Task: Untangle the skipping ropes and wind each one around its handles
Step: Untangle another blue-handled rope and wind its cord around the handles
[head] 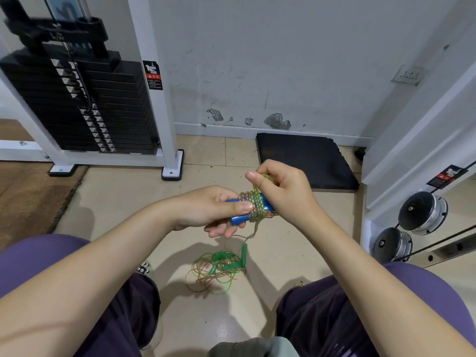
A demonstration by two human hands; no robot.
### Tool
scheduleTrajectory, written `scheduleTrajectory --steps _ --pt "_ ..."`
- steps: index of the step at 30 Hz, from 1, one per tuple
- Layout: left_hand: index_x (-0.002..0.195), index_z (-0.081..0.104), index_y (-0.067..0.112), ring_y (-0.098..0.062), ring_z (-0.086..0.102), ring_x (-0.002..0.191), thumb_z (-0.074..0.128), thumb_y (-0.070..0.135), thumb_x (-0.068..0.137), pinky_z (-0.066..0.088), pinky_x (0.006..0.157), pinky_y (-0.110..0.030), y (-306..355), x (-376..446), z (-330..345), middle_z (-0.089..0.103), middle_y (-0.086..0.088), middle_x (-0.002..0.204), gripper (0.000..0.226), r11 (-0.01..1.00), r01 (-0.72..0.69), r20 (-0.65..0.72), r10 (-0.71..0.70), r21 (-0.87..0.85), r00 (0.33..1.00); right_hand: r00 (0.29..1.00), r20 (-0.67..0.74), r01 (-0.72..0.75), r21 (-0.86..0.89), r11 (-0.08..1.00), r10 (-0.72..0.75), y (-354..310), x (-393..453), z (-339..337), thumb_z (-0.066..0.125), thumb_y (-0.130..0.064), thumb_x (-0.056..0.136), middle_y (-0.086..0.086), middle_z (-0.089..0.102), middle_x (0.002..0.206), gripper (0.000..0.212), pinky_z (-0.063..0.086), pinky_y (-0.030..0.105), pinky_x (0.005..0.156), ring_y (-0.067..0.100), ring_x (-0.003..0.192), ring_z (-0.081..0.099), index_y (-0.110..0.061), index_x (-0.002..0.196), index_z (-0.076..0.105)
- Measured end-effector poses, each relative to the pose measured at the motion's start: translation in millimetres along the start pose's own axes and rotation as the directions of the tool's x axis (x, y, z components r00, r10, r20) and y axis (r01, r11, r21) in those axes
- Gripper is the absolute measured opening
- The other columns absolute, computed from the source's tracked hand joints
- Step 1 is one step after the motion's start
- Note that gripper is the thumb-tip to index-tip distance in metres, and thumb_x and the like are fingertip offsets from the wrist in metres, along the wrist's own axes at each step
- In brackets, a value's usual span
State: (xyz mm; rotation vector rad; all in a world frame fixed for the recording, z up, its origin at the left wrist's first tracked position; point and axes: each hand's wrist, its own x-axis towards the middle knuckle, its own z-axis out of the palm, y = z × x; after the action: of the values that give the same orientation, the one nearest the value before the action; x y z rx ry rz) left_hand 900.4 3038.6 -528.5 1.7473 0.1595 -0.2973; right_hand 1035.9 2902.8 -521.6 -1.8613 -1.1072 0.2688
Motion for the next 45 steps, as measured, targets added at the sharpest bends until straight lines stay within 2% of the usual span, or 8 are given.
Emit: scheduleTrajectory --steps 6,11,17,23,29,34,38,45 --pt "0.082 0.056 0.011 -0.01 0.053 0.046 0.057 0.034 0.097 0.035 0.047 -0.019 -0.7 -1.3 4.6 0.067 -0.002 0.064 0.028 0.994 -0.016 -0.091 0.026 0.109 0.995 0.987 0.138 -0.111 0.185 0.976 0.086 5.0 1.4 -2.8 0.071 -0.015 0.088 0.004 0.051 0.068 0.018 0.041 0.027 0.058 0.013 0.06 0.046 -0.012 0.089 0.053" --pt "0.074 0.055 0.013 -0.008 0.044 0.042 0.055 0.024 0.1 0.034 0.047 -0.014 3.1 -1.5 3.3 0.059 0.006 0.051 0.028 0.99 -0.056 -0.183 0.079 0.13 0.98 0.974 0.174 -0.19 0.261 0.946 0.147 4.5 3.3 -2.7 0.07 -0.027 0.089 0.004 0.059 0.076 0.025 0.043 0.023 0.059 0.009 0.066 0.053 -0.003 0.087 0.063" --pt "0.084 0.057 0.015 -0.012 0.04 0.042 0.051 0.031 0.1 0.033 0.044 -0.018 -1.2 4.8 -9.3 0.059 -0.006 0.065 0.023 0.98 -0.194 -0.414 0.162 -0.036 0.896 0.899 0.392 -0.41 0.602 0.685 0.194 7.3 1.9 -1.1 0.071 -0.018 0.086 0.003 0.058 0.075 0.026 0.031 0.024 0.049 0.015 0.052 0.045 -0.015 0.111 0.061" --pt "0.089 0.057 0.007 -0.008 0.034 0.041 0.045 0.037 0.103 0.026 0.041 -0.018 -2.3 8.4 -28.3 0.053 0.004 0.055 0.035 0.966 -0.205 -0.7 0.037 -0.157 0.713 0.901 0.358 -0.377 0.365 0.851 0.245 8.0 -9.2 23.0 0.049 -0.019 0.102 -0.005 0.036 0.052 0.017 0.023 0.018 0.043 0.006 0.043 0.029 -0.015 0.102 0.066" --pt "0.074 0.057 0.014 -0.012 0.045 0.049 0.052 0.041 0.099 0.034 0.052 -0.028 -16.5 10.4 -35.7 0.059 0.002 0.057 0.037 0.986 0.132 -0.783 0.0 0.105 0.622 0.973 0.201 -0.107 -0.049 0.993 0.115 -0.9 -5.6 22.3 0.06 -0.029 0.096 -0.003 0.045 0.06 0.025 0.031 0.031 0.058 0.011 0.056 0.037 -0.011 0.079 0.058" --pt "0.078 0.059 0.013 -0.021 0.056 0.063 0.058 0.043 0.095 0.045 0.064 -0.033 -18.9 9.1 -30.0 0.067 -0.008 0.072 0.034 0.837 0.375 -0.591 -0.079 0.398 0.803 0.99 0.137 0.036 -0.134 0.99 -0.017 -5.0 -5.5 7.7 0.069 -0.025 0.089 -0.003 0.053 0.061 0.019 0.034 0.026 0.056 0.008 0.056 0.041 -0.013 0.078 0.061" --pt "0.081 0.058 0.012 -0.008 0.043 0.046 0.057 0.042 0.096 0.035 0.049 -0.022 -10.0 1.0 -17.1 0.057 0.003 0.058 0.034 0.933 0.162 -0.218 -0.094 0.32 0.971 0.999 0.046 -0.012 -0.046 0.999 0.014 0.0 4.4 -6.0 0.07 -0.023 0.089 0.001 0.053 0.061 0.018 0.035 0.019 0.055 0.005 0.056 0.042 -0.013 0.075 0.064" --pt "0.083 0.059 0.01 -0.006 0.043 0.048 0.056 0.042 0.093 0.035 0.051 -0.018 -7.0 -5.1 -10.2 0.056 0.006 0.057 0.035 0.951 -0.021 -0.104 0.055 0.307 0.993 0.99 0.112 -0.089 -0.008 0.996 0.09 6.3 5.5 10.2 0.072 -0.032 0.087 -0.01 0.049 0.058 0.02 0.034 0.014 0.053 0.002 0.052 0.042 -0.02 0.073 0.064"
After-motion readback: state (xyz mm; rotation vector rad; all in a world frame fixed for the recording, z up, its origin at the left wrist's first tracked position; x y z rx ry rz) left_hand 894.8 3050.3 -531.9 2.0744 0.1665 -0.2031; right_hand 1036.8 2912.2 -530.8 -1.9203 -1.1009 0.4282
